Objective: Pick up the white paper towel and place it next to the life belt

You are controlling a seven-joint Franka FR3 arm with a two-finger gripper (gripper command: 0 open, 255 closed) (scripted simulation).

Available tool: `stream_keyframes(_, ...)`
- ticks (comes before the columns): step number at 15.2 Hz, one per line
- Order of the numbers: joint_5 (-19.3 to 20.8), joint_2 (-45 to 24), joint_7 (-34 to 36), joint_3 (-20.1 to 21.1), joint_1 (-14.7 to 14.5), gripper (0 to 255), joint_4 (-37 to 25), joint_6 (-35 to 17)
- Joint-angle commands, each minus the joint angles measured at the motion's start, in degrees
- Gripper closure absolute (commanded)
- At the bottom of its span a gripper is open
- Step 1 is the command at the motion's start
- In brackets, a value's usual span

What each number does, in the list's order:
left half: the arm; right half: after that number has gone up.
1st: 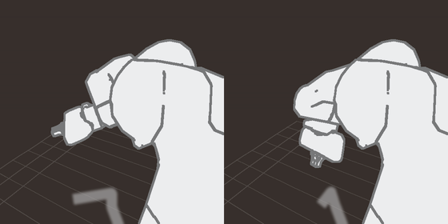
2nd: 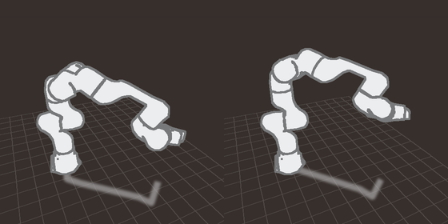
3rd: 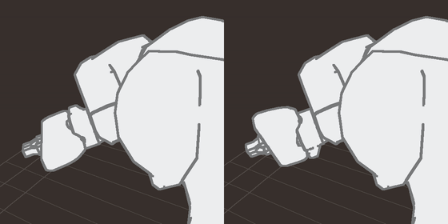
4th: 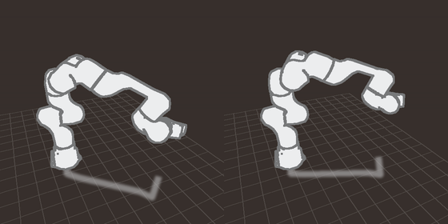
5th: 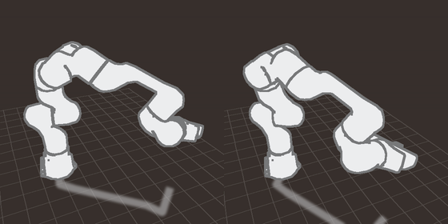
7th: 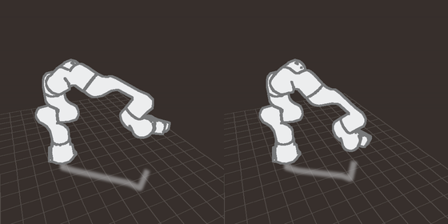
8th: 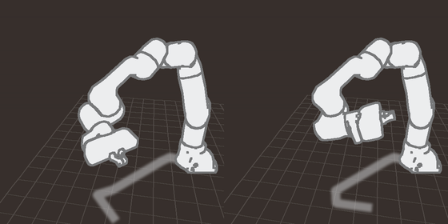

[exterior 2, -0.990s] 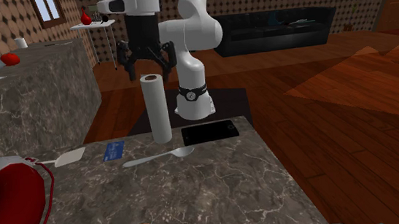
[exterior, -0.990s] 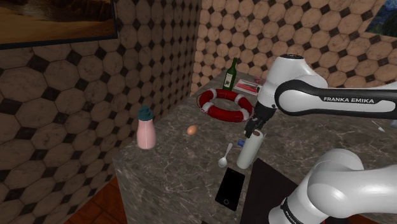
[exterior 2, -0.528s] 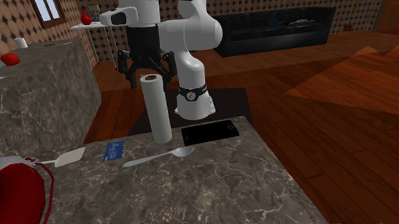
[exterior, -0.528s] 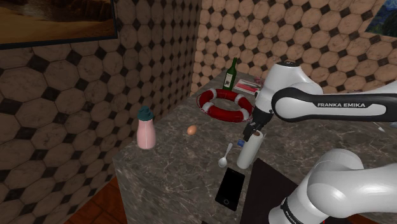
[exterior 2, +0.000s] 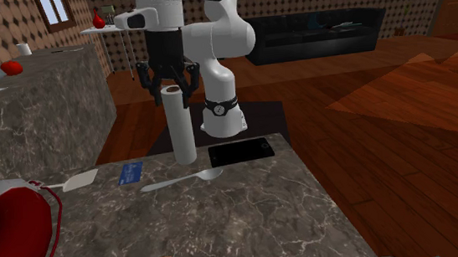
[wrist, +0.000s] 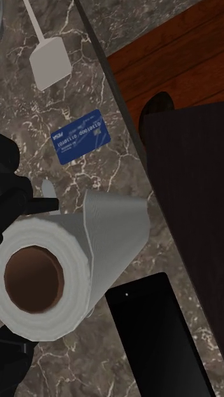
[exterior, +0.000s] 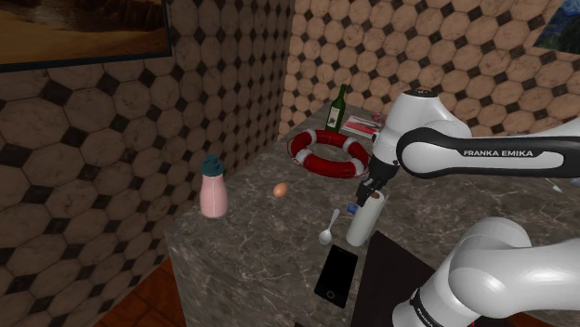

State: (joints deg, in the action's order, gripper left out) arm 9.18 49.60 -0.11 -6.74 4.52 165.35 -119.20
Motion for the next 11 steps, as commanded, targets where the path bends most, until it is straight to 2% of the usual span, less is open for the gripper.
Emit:
stream_keyframes(1, 0.06, -0.03, 0.00, 0.00, 0.02, 255, 0.04, 0.02)
stream_keyframes(6, 0.06, 0.00, -0.02, 0.00, 0.04, 255, 0.07, 0.03)
stream_keyframes(11, -0.48, 1.39, -0.29, 0.39, -0.20, 255, -3.15, 4.63)
